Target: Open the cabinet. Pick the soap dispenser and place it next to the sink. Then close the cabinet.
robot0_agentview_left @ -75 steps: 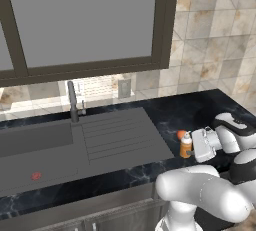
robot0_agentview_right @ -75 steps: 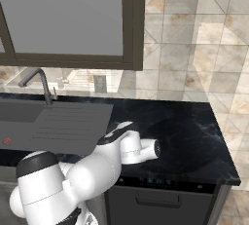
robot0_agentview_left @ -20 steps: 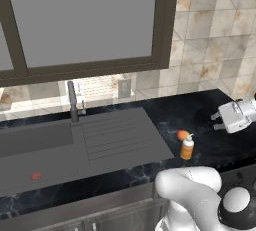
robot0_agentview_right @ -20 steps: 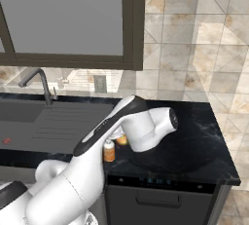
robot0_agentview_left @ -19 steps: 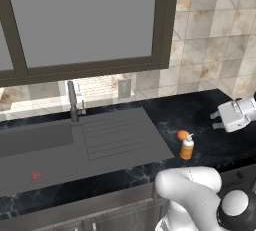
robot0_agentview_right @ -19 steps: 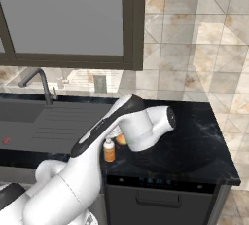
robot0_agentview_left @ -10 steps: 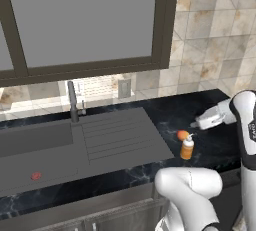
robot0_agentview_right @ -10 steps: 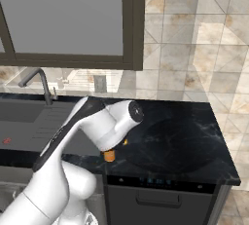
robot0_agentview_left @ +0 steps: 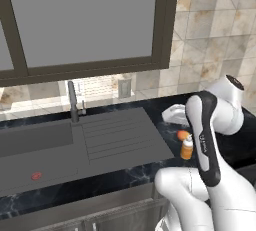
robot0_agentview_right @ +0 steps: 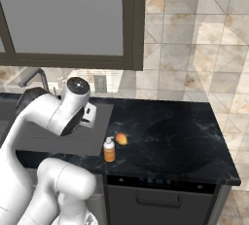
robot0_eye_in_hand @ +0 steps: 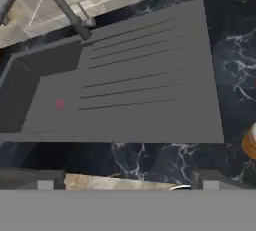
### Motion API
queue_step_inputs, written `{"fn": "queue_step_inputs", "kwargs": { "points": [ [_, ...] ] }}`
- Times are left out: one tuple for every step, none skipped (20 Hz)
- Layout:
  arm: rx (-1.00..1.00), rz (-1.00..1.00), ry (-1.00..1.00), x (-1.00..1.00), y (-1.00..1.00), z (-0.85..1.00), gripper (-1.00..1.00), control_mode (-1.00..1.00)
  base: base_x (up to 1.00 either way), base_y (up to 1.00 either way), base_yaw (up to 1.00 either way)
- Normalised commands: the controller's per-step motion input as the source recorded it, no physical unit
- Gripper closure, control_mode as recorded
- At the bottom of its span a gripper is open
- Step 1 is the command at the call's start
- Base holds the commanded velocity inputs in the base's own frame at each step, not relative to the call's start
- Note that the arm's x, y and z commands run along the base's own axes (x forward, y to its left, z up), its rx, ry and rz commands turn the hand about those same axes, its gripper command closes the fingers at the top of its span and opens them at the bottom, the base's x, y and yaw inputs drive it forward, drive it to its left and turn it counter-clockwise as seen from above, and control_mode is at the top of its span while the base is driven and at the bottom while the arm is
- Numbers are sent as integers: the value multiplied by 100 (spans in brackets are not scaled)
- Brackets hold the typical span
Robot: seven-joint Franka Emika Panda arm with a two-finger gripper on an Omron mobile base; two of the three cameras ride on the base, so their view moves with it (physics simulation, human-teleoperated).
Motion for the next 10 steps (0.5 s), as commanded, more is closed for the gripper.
{"fn": "queue_step_inputs", "kwargs": {
  "points": [
    [-6,-42,69,0,21,12,-100,-100,0,0,0],
    [-5,-40,60,0,17,0,-100,-100,0,0,0],
    [-6,-37,47,0,19,0,-100,-100,0,0,0],
    [-8,-32,30,0,26,0,-100,-100,0,0,0],
    [-10,-28,21,0,25,0,-100,-100,0,0,0],
    [-14,-22,11,0,23,0,-100,-100,0,0,0],
    [-17,-19,8,0,21,0,-100,-100,0,0,0],
    [-22,-15,6,0,8,2,-100,-100,0,0,0],
    [-24,-13,3,0,1,13,-100,-100,0,0,0],
    [-27,-11,3,0,0,15,-100,-100,0,0,0]
  ]
}}
